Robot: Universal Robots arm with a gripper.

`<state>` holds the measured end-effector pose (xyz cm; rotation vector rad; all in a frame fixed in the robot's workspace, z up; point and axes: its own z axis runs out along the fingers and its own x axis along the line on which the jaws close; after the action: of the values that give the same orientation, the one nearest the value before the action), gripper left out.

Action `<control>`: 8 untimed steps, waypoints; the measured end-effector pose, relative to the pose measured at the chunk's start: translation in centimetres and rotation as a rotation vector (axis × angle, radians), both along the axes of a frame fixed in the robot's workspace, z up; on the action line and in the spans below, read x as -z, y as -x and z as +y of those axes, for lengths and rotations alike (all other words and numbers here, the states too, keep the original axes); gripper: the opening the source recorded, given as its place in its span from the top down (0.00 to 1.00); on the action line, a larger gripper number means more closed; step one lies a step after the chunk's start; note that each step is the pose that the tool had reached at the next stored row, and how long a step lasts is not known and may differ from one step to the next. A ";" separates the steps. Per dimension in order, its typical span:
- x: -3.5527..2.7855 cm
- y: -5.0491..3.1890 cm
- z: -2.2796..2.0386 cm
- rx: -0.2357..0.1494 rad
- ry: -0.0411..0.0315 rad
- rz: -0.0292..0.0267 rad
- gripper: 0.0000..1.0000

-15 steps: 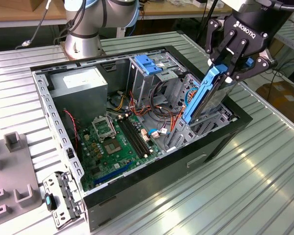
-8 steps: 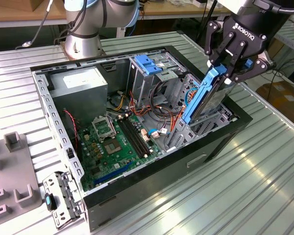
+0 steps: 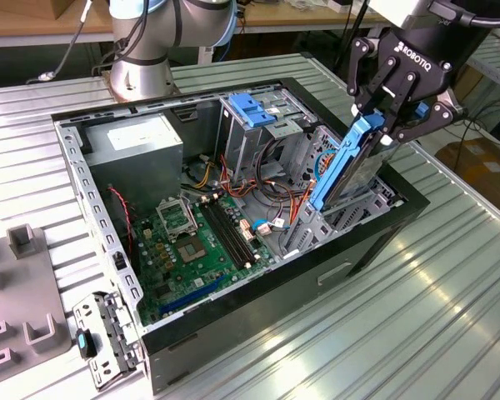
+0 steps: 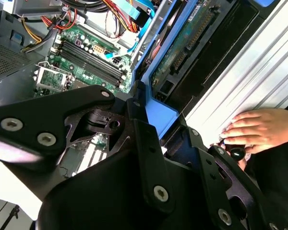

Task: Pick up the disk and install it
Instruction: 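Insert the disk into the insertion slot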

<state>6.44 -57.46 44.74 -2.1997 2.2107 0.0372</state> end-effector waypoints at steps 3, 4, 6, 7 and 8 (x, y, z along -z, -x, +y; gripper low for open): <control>0.01 0.00 0.00 0.000 -0.0001 0.0000 0.63; 0.02 0.00 0.00 0.000 -0.0001 0.0000 0.63; 0.02 0.00 0.00 0.000 0.0000 0.0000 0.62; 0.03 0.00 0.00 0.000 0.0001 0.0000 0.56; 0.03 0.00 0.00 0.000 0.0002 0.0001 0.56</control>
<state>6.44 -57.46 44.71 -2.1998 2.2108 0.0371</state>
